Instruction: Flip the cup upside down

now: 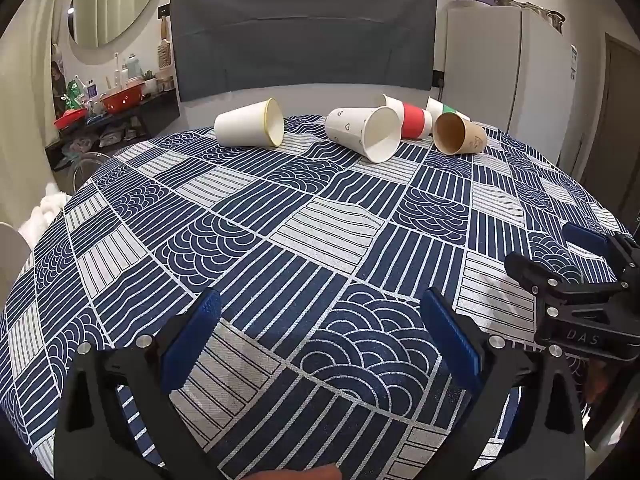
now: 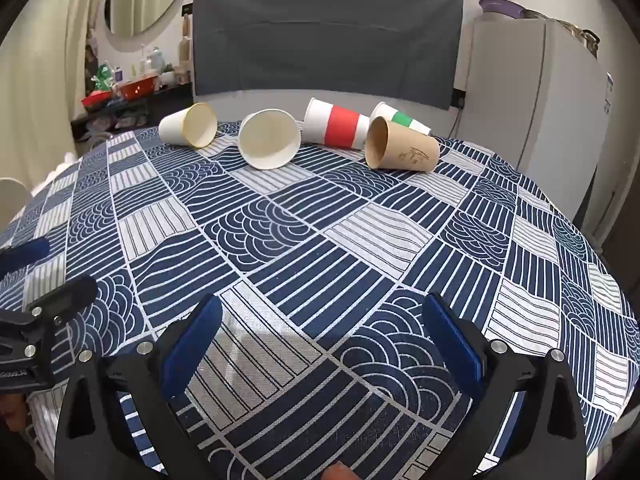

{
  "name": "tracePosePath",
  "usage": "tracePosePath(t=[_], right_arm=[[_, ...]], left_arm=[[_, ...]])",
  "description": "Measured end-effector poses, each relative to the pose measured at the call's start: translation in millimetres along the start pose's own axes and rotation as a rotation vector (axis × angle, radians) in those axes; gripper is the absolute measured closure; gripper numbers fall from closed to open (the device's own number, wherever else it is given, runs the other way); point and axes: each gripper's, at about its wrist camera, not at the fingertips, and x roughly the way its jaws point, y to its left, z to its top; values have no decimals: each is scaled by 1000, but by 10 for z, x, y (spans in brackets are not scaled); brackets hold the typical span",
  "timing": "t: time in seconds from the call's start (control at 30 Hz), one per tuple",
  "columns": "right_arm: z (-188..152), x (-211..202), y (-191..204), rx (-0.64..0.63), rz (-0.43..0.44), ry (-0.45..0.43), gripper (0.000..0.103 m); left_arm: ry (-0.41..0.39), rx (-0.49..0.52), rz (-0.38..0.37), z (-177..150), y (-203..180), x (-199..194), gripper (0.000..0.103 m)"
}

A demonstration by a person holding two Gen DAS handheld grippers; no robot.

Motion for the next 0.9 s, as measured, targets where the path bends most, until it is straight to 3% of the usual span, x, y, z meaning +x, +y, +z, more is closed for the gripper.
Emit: tracePosePath(t=[0.9], right_arm=[[-5,4,13,-8,7,2,8]], left_arm=[[-29,33,32,-13,-47,-28,6]])
